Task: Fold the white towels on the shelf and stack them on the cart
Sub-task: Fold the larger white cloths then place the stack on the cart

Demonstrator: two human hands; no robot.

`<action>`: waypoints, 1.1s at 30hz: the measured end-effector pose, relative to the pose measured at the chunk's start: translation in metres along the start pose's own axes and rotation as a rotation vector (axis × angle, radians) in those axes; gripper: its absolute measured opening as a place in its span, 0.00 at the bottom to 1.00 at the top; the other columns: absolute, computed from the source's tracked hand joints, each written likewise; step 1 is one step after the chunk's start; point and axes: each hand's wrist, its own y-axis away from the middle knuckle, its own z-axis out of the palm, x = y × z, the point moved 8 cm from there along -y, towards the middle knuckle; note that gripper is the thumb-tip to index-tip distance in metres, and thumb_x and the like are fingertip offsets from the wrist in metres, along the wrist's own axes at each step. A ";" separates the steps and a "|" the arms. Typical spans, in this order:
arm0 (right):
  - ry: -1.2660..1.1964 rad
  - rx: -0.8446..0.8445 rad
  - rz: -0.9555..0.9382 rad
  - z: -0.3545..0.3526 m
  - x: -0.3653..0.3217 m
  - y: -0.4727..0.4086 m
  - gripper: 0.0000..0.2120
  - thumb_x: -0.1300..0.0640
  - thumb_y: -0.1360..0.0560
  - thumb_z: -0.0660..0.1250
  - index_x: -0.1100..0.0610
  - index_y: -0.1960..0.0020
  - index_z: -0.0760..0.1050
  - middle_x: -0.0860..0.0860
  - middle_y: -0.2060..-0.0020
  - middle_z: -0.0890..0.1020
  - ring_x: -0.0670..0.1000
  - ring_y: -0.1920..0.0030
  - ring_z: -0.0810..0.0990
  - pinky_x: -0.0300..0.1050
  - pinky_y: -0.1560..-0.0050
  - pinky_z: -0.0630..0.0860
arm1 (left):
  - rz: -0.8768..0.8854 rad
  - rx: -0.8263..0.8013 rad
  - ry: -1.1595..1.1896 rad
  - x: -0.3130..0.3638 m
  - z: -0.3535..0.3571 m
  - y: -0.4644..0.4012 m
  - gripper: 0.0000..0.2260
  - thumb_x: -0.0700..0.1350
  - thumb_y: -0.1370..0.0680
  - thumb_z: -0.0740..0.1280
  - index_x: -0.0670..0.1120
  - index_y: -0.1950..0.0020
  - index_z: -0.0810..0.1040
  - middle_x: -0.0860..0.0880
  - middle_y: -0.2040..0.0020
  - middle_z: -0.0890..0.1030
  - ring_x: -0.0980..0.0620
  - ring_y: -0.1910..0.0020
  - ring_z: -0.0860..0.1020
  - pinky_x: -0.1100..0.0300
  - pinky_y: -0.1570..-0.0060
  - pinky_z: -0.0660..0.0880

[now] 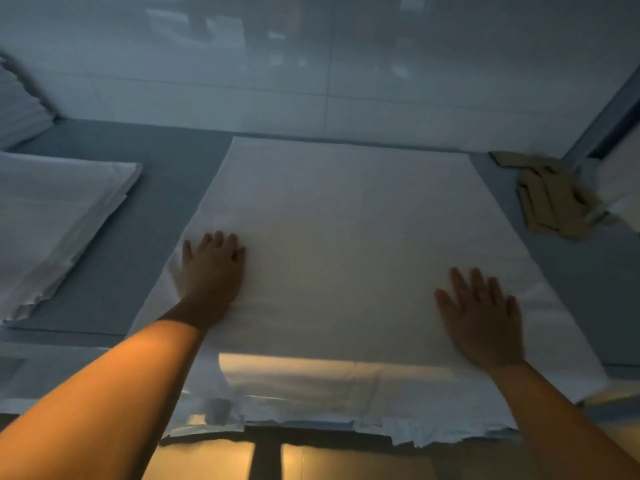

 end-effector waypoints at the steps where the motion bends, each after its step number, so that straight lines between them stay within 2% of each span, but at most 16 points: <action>1: -0.024 -0.035 0.048 -0.001 0.016 0.003 0.30 0.35 0.22 0.43 0.41 0.23 0.43 0.49 0.22 0.47 0.55 0.23 0.46 0.57 0.26 0.48 | 0.060 0.024 0.004 0.008 -0.004 0.006 0.18 0.47 0.18 0.52 0.46 0.30 0.70 0.44 0.29 0.70 0.46 0.28 0.63 0.45 0.27 0.51; 2: -0.025 -0.066 0.086 -0.001 0.025 0.006 0.30 0.35 0.22 0.43 0.42 0.23 0.42 0.48 0.22 0.46 0.55 0.23 0.45 0.58 0.26 0.48 | 0.123 0.036 0.012 0.019 -0.005 0.014 0.18 0.44 0.19 0.53 0.46 0.32 0.71 0.44 0.31 0.71 0.46 0.29 0.65 0.45 0.28 0.54; 4: -0.008 -0.117 0.116 -0.003 0.024 0.007 0.30 0.35 0.22 0.43 0.42 0.23 0.41 0.48 0.22 0.45 0.57 0.23 0.45 0.63 0.27 0.48 | 0.204 -0.027 0.064 0.045 0.000 0.034 0.21 0.51 0.21 0.51 0.50 0.31 0.71 0.45 0.30 0.70 0.45 0.28 0.64 0.43 0.30 0.57; 5: -0.008 -0.137 0.098 -0.004 0.012 0.007 0.29 0.35 0.22 0.43 0.41 0.23 0.41 0.47 0.22 0.44 0.57 0.23 0.44 0.67 0.28 0.48 | 0.213 -0.099 0.070 0.058 0.007 0.042 0.23 0.57 0.21 0.49 0.54 0.27 0.67 0.47 0.26 0.65 0.44 0.26 0.60 0.41 0.29 0.55; 7: 0.015 -0.140 -0.028 -0.002 -0.027 0.009 0.29 0.33 0.22 0.44 0.37 0.24 0.40 0.44 0.23 0.42 0.57 0.23 0.41 0.73 0.32 0.44 | 0.188 -0.223 0.022 0.077 0.027 0.052 0.27 0.67 0.23 0.46 0.64 0.24 0.51 0.52 0.21 0.50 0.41 0.23 0.47 0.35 0.31 0.46; 8: 0.039 -0.124 -0.099 0.001 -0.047 0.011 0.29 0.32 0.23 0.43 0.36 0.25 0.39 0.43 0.23 0.41 0.58 0.23 0.40 0.75 0.33 0.43 | 0.176 -0.233 -0.011 0.081 0.034 0.054 0.29 0.70 0.25 0.43 0.66 0.25 0.45 0.54 0.21 0.46 0.40 0.23 0.43 0.33 0.32 0.43; 10: 0.066 -0.104 -0.159 0.009 -0.073 0.012 0.29 0.30 0.24 0.40 0.34 0.26 0.36 0.43 0.23 0.39 0.58 0.24 0.38 0.77 0.35 0.41 | 0.164 -0.181 -0.053 0.080 0.037 0.053 0.31 0.72 0.29 0.37 0.67 0.26 0.40 0.55 0.21 0.44 0.39 0.23 0.42 0.31 0.33 0.41; 15: 0.055 -0.052 -0.128 0.017 -0.077 0.000 0.30 0.29 0.28 0.34 0.32 0.28 0.33 0.43 0.23 0.40 0.58 0.24 0.38 0.78 0.36 0.41 | 0.174 -0.129 -0.069 0.077 0.037 0.038 0.33 0.73 0.30 0.34 0.67 0.26 0.40 0.54 0.21 0.46 0.40 0.23 0.43 0.31 0.33 0.41; 25: 0.033 -0.019 -0.121 0.013 -0.098 -0.059 0.30 0.29 0.26 0.40 0.33 0.26 0.39 0.43 0.23 0.43 0.58 0.23 0.41 0.78 0.36 0.42 | 0.180 -0.104 -0.055 0.085 0.046 -0.027 0.33 0.74 0.30 0.35 0.67 0.26 0.39 0.56 0.21 0.44 0.42 0.23 0.44 0.31 0.32 0.43; 33: 0.000 -0.033 -0.131 0.011 -0.109 -0.117 0.29 0.28 0.27 0.38 0.31 0.27 0.39 0.41 0.23 0.42 0.56 0.23 0.40 0.78 0.36 0.40 | 0.193 -0.108 -0.051 0.097 0.051 -0.079 0.34 0.73 0.30 0.35 0.65 0.25 0.41 0.55 0.21 0.43 0.40 0.23 0.43 0.29 0.33 0.44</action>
